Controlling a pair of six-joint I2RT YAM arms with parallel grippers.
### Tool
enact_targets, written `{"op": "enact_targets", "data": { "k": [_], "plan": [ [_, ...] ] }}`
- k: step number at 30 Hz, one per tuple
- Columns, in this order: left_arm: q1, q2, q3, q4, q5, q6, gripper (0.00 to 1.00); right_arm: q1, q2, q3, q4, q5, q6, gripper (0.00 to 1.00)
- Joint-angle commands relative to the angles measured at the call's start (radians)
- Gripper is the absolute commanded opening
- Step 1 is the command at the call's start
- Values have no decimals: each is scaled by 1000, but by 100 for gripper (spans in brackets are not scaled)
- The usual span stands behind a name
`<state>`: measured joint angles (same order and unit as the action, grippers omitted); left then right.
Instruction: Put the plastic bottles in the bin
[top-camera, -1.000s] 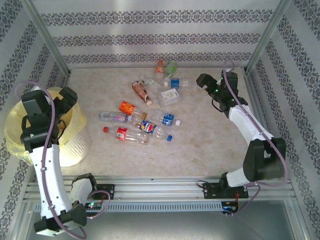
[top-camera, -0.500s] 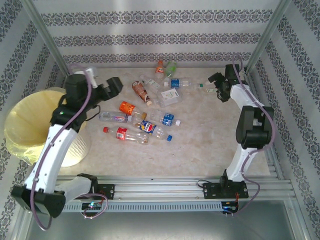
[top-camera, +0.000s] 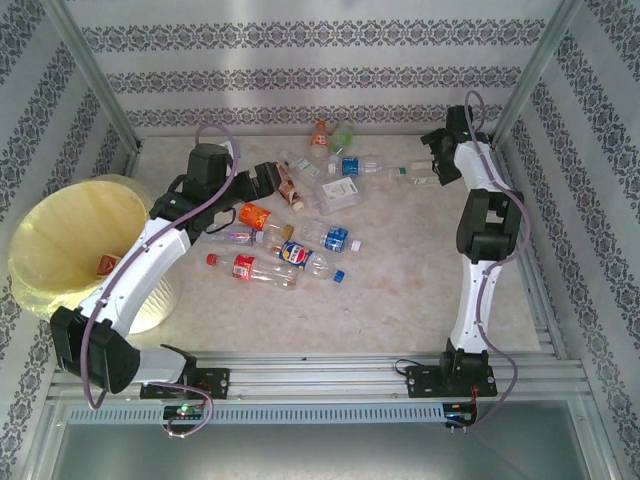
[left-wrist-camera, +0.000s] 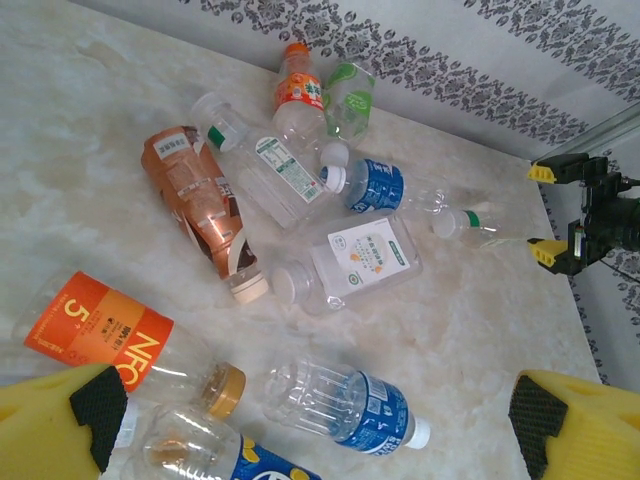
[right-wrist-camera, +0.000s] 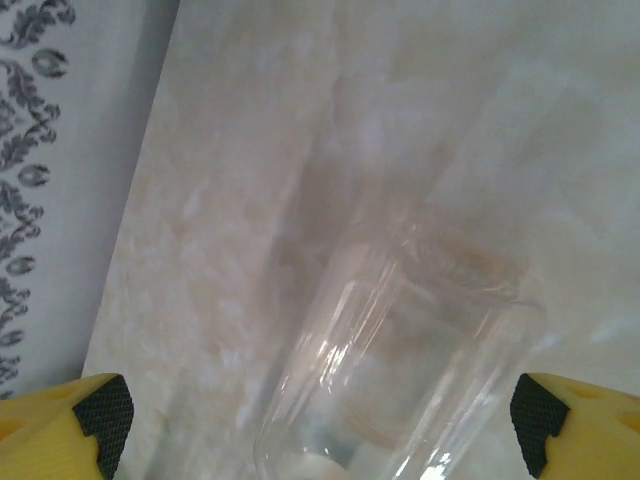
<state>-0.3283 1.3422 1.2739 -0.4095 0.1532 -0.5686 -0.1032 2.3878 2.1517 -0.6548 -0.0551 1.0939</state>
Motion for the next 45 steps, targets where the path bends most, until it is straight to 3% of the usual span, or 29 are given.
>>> {"op": "enact_targets", "data": {
  "k": [1, 11, 17, 19, 25, 32, 35, 45],
  "plan": [
    [-11, -17, 7, 15, -28, 48, 100, -12, 75, 101, -148, 13, 14, 97],
    [-12, -31, -31, 25, -49, 87, 100, -15, 166, 194, -176, -11, 0, 97],
    [-12, -9, -33, 27, -17, 102, 100, -17, 182, 187, -164, 21, -21, 87],
    [-12, -4, -36, 32, -10, 103, 100, -20, 164, 155, -132, 13, -30, 78],
    [-12, 23, -18, 27, 57, 98, 100, -23, 7, -50, 48, 24, -57, 53],
    [-17, 76, -10, 51, 175, 105, 100, -23, -214, -298, 190, 31, -98, 47],
    [-28, 93, -14, 74, 208, 105, 100, -22, -341, -464, 305, 2, -96, 42],
    [-103, 202, 4, 218, 377, 134, 100, 28, -743, -950, 725, -135, -145, 41]
  ]
}}
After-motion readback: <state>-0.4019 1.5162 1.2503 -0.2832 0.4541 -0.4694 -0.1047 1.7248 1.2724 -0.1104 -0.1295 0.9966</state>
